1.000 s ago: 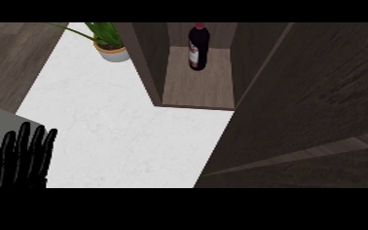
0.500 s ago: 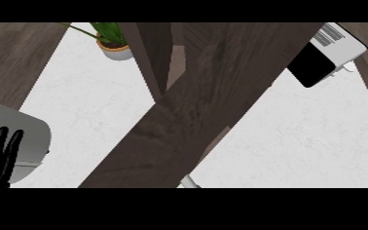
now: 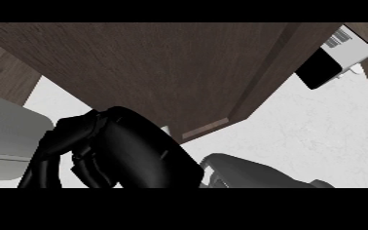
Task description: Pick up the wine, place it into the cabinet and close the cabinet
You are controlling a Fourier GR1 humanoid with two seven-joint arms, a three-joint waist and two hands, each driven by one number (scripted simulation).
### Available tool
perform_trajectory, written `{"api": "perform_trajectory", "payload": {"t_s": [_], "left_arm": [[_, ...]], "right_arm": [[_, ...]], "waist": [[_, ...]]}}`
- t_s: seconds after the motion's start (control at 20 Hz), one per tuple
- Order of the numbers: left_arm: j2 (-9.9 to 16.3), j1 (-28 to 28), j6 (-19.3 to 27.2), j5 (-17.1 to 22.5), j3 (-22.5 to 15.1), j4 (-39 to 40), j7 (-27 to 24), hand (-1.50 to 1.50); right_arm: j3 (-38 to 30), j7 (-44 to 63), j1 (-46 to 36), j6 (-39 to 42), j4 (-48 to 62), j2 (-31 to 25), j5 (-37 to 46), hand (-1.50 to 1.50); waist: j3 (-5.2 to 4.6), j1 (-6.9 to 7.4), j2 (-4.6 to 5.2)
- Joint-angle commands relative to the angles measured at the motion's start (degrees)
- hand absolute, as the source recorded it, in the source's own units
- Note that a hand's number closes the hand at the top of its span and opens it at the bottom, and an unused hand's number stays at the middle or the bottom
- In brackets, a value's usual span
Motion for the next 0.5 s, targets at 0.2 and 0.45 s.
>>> {"api": "perform_trajectory", "payload": {"t_s": [0.2, 0.45], "left_arm": [[2.91, -1.29, -4.09, 5.00, 5.39, 1.63, 3.46, -1.50], [4.13, -3.08, -4.88, 6.63, 8.91, 3.04, 3.99, -1.50]], "right_arm": [[-7.66, -3.35, -17.38, 6.13, 20.50, 0.18, -19.72, 1.50], [-7.36, -1.73, -18.75, 20.45, 29.11, 0.18, -31.94, 1.50]], "waist": [[0.10, 0.49, 0.69], [0.11, 0.42, 1.14]]}}
